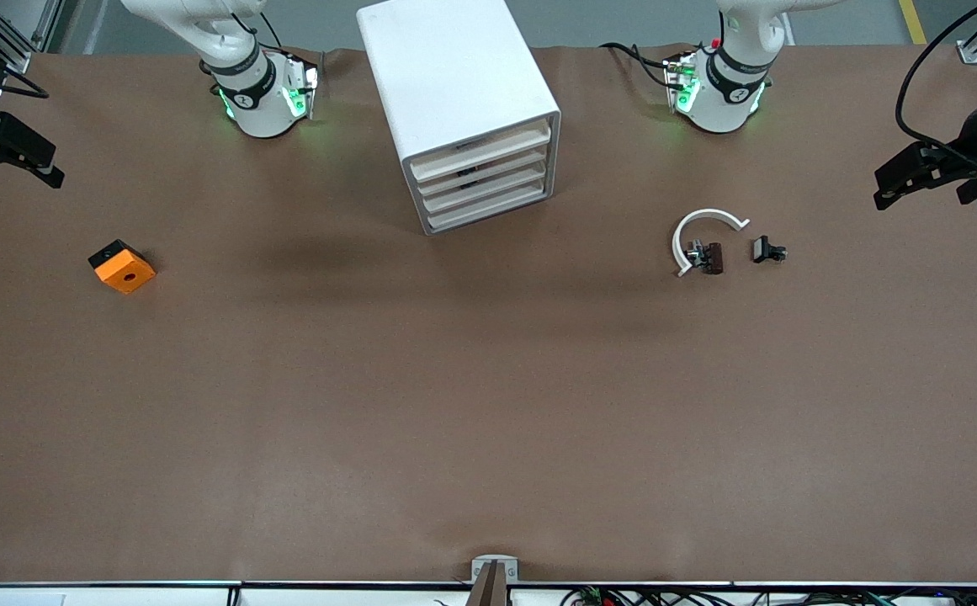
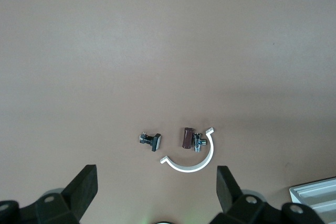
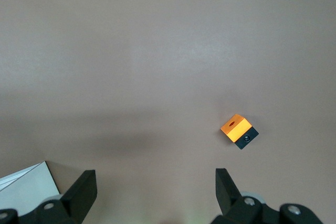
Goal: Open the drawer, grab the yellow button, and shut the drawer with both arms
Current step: 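Reach the left gripper to the white drawer's front handle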
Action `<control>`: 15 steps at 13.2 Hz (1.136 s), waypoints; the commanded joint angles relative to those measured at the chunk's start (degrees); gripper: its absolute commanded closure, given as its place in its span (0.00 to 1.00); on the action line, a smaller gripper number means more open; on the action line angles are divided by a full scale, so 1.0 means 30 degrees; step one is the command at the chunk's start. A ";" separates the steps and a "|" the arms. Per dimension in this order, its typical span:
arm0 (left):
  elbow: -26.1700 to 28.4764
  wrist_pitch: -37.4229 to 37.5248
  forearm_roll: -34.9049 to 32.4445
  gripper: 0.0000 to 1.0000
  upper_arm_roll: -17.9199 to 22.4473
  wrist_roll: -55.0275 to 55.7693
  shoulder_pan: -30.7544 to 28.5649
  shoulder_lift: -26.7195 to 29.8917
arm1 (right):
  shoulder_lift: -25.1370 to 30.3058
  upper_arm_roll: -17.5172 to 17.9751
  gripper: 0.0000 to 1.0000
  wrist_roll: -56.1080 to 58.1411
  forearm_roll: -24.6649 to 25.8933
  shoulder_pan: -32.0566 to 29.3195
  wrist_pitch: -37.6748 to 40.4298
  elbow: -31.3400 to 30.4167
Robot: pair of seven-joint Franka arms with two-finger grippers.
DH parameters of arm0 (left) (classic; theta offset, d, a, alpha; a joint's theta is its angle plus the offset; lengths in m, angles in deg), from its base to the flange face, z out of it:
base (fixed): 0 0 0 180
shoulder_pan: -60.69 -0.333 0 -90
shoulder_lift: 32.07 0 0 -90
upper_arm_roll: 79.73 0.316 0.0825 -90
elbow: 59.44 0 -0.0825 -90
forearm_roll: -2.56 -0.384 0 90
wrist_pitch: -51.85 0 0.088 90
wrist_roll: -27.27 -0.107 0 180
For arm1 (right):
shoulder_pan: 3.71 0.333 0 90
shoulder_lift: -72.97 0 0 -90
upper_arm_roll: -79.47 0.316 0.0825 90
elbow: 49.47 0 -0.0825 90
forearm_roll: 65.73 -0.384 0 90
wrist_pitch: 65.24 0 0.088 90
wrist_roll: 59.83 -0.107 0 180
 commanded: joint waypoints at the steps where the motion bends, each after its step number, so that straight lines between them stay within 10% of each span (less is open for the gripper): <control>1: -0.0479 0.0418 -0.0191 0.00 -0.0047 -0.0046 -0.0046 -0.0186 | -0.0152 0.0192 0.00 0.0166 0.0178 -0.0285 0.0321 0.0458; 10: -0.1416 -0.0982 0.3083 0.00 -0.0311 0.0711 0.2702 -0.4517 | -0.0152 0.0192 0.00 0.0166 0.0178 -0.0285 0.0292 0.0458; 15: -0.1387 -0.5780 0.7220 0.00 -0.0311 0.9775 0.6128 -0.7388 | -0.0181 0.0221 0.00 0.0050 0.0120 -0.0198 0.0292 0.0458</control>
